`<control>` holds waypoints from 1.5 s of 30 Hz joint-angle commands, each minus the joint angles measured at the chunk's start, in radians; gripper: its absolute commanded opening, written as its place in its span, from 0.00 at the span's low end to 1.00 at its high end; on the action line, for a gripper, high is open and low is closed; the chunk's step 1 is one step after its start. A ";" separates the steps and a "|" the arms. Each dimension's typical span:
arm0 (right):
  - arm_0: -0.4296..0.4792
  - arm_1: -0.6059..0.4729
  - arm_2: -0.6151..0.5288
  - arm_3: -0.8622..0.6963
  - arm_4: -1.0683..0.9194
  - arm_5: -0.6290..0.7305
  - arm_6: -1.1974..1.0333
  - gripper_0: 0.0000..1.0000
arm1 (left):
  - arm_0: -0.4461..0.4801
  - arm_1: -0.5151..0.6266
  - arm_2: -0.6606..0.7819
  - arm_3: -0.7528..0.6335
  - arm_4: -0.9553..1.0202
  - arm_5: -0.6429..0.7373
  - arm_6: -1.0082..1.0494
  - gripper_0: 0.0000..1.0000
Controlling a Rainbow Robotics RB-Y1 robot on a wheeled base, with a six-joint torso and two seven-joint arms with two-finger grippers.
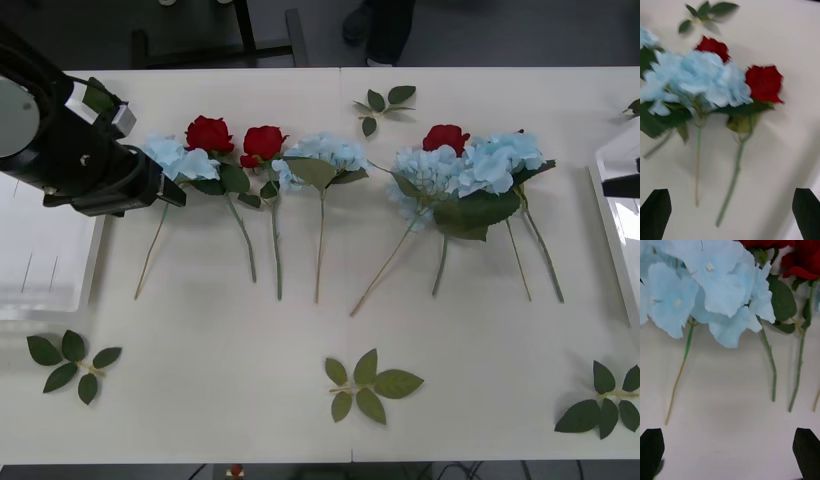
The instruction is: Place the red flowers into the right box and the blue flowers into the left box. If a person shows an open palm, hand one flower to the person first, then continue sorting.
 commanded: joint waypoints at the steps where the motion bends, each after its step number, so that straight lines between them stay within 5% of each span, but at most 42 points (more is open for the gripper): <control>1: 0.035 0.030 -0.027 -0.010 0.117 -0.009 -0.082 0.94 | -0.049 -0.076 0.020 0.006 -0.159 0.082 -0.042 1.00; 7: 0.024 0.179 -0.020 -0.017 0.330 -0.084 -0.159 0.94 | -0.042 -0.146 0.020 0.039 -0.330 0.153 0.081 1.00; 20: -0.102 0.478 -0.014 -0.016 0.767 -0.190 -0.350 0.94 | 0.004 -0.227 0.013 0.246 -0.436 0.078 0.066 1.00; 31: -0.114 0.527 0.000 -0.011 1.073 -0.280 -0.527 0.94 | 0.007 -0.290 -0.064 0.385 -0.452 -0.051 0.055 1.00; 45: -0.223 0.624 0.043 0.208 1.142 -0.432 -0.562 0.93 | 0.009 -0.375 -0.064 0.461 -0.479 -0.090 0.043 1.00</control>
